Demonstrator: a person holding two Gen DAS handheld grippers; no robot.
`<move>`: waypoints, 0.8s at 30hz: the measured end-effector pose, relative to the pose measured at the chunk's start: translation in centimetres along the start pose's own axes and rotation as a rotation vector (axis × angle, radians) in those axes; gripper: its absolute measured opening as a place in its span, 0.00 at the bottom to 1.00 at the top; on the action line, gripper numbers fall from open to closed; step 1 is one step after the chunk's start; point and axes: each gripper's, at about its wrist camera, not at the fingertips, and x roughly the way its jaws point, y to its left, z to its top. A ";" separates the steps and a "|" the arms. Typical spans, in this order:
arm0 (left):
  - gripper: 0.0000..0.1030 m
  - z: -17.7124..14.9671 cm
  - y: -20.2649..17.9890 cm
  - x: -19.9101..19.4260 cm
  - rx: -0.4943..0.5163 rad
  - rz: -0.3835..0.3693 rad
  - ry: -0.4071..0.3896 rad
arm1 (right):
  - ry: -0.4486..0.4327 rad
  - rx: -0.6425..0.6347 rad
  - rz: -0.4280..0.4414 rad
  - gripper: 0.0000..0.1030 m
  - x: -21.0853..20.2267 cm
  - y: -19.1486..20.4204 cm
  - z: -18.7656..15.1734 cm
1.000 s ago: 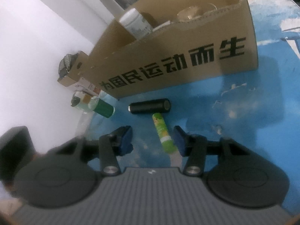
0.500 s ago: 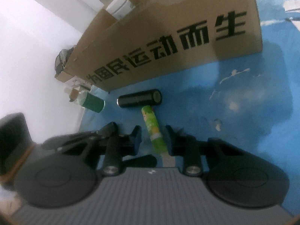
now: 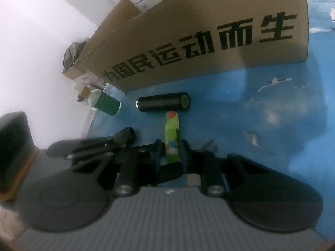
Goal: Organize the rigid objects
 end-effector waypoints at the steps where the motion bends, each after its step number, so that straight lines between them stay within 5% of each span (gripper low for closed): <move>1: 0.32 -0.1 -0.1 -0.1 0.010 0.005 -0.001 | -0.002 -0.012 -0.003 0.16 0.0 0.1 -0.1; 14: 0.32 1.7 -1.6 -4.1 0.069 0.030 -0.127 | -0.081 -0.063 0.009 0.16 -3.6 2.3 0.8; 21: 0.33 7.0 -1.6 -6.3 0.100 0.055 -0.250 | -0.206 -0.169 -0.010 0.17 -7.2 5.5 5.4; 22: 0.44 8.0 -1.3 -6.4 0.096 0.035 -0.266 | -0.218 -0.182 -0.018 0.17 -7.3 5.8 6.3; 24: 0.41 9.9 -0.7 -6.3 0.071 0.029 -0.274 | -0.237 -0.189 -0.005 0.12 -7.6 6.0 8.3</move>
